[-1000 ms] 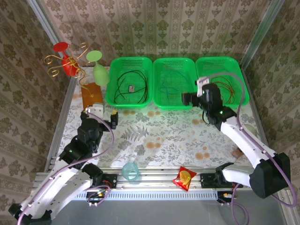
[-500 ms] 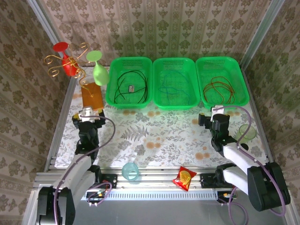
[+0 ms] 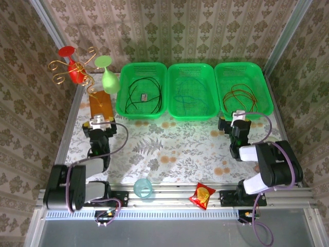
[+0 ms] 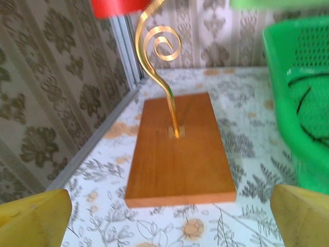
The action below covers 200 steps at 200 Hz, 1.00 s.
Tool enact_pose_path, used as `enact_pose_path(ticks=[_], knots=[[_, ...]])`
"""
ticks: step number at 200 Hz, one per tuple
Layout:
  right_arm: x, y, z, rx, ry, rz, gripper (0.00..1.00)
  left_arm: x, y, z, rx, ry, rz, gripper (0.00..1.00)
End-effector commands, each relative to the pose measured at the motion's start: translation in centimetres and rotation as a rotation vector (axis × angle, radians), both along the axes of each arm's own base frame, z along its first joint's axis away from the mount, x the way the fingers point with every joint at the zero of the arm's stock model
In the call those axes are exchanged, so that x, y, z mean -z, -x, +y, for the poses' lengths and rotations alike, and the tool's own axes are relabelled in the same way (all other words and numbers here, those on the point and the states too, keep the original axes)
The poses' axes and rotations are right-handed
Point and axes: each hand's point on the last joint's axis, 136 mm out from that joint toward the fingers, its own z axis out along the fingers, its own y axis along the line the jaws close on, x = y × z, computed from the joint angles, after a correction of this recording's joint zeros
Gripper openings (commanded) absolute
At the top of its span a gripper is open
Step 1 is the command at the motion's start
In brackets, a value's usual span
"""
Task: Untangle the cables
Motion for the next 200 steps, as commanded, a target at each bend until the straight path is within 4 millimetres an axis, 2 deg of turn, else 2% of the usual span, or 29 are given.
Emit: enact_pose_path(ticks=[1,27,40,73,102,200], knots=[[-2.3,-1.4,0.6,-0.031,-0.01,-0.097,1.0,0.0,-0.9,-0.8,0.054,-0.022,-0.06,1.0],[-1.8,-2.1,0.8,-0.038,-0.01,-0.047,1.0,1.9,-2.6,-1.9,0.111,-0.038,-0.011,1.0],[-1.8,-2.3,0.7,-0.035,-0.009,-0.042,1.0,2.2,-3.3,-2.2,0.12,-0.054,0.015,1.0],[-1.8,-2.3,0.7,-0.034,-0.009,-0.04,1.0,3.0,-4.9,-1.1,0.055,-0.035,0.119,1.0],[-1.7,-2.3,0.7,-0.036,-0.012,-0.037,1.0,3.2,-5.0,-0.3,0.058,0.008,0.127,1.0],[-1.7,-2.3,0.6,-0.045,-0.025,-0.037,1.0,3.2,-5.0,-0.5,0.065,0.003,0.128,1.0]])
